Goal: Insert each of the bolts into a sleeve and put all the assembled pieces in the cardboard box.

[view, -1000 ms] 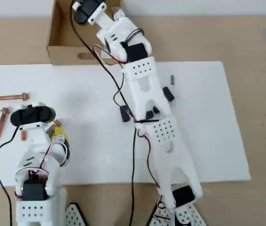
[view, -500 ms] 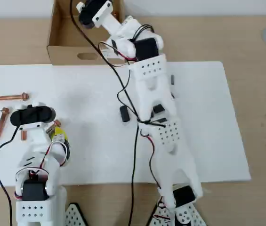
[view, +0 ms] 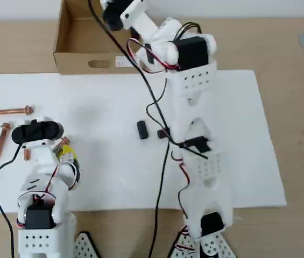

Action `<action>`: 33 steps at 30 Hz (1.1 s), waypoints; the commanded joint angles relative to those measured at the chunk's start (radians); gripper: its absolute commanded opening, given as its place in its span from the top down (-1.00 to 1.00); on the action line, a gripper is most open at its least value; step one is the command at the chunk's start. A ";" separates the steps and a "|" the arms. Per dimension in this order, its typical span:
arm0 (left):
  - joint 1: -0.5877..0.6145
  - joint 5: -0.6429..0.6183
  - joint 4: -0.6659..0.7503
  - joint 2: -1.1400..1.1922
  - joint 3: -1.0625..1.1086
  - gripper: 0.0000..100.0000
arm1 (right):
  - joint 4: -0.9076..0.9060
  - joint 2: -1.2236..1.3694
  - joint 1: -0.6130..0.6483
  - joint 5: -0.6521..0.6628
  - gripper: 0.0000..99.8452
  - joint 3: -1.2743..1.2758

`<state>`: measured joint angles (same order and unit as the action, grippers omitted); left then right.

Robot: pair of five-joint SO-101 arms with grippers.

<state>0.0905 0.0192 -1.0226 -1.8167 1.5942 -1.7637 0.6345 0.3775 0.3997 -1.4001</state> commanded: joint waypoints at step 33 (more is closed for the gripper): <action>0.008 0.008 0.011 -0.007 -0.005 1.00 | 0.261 -0.610 0.047 -0.367 0.61 1.434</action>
<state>0.0905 0.0192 -1.0226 -1.8167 1.5942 -1.5336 0.0744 0.3836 0.0683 0.0253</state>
